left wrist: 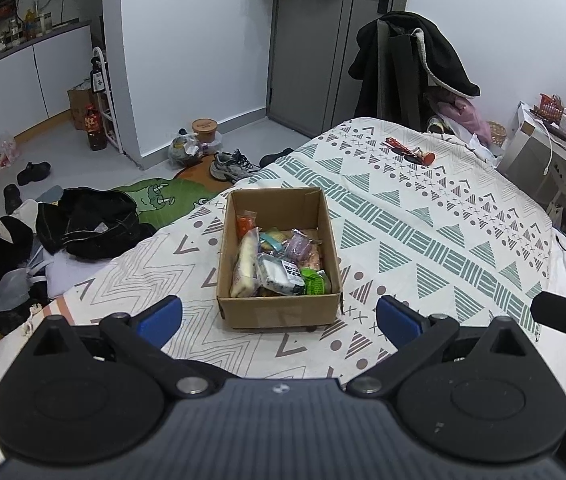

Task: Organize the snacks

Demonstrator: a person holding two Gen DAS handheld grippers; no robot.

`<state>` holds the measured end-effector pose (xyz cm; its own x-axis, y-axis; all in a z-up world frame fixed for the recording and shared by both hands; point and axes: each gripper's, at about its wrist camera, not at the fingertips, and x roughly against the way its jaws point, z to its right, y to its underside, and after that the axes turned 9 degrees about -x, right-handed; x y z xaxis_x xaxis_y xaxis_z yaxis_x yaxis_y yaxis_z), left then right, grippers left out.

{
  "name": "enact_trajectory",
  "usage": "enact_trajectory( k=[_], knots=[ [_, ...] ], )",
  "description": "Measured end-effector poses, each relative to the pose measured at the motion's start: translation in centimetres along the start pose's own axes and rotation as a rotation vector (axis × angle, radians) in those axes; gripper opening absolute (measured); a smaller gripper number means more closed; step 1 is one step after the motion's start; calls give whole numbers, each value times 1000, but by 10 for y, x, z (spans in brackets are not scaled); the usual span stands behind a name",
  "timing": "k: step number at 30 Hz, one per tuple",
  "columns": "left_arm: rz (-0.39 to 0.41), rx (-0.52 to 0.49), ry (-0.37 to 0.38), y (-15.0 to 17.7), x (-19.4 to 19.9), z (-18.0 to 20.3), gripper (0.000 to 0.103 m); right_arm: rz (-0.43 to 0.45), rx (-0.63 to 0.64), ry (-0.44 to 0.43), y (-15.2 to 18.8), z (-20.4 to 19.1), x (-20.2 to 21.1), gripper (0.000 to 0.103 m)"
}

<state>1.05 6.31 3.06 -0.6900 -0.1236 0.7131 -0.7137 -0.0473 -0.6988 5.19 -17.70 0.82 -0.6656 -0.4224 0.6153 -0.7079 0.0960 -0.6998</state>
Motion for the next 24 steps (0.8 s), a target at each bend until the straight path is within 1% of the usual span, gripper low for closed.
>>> enact_trajectory(
  k=[24],
  knots=[
    [-2,-2,-8,0,3,-3,103,-2,7,-7,0,-3,0,103]
  ],
)
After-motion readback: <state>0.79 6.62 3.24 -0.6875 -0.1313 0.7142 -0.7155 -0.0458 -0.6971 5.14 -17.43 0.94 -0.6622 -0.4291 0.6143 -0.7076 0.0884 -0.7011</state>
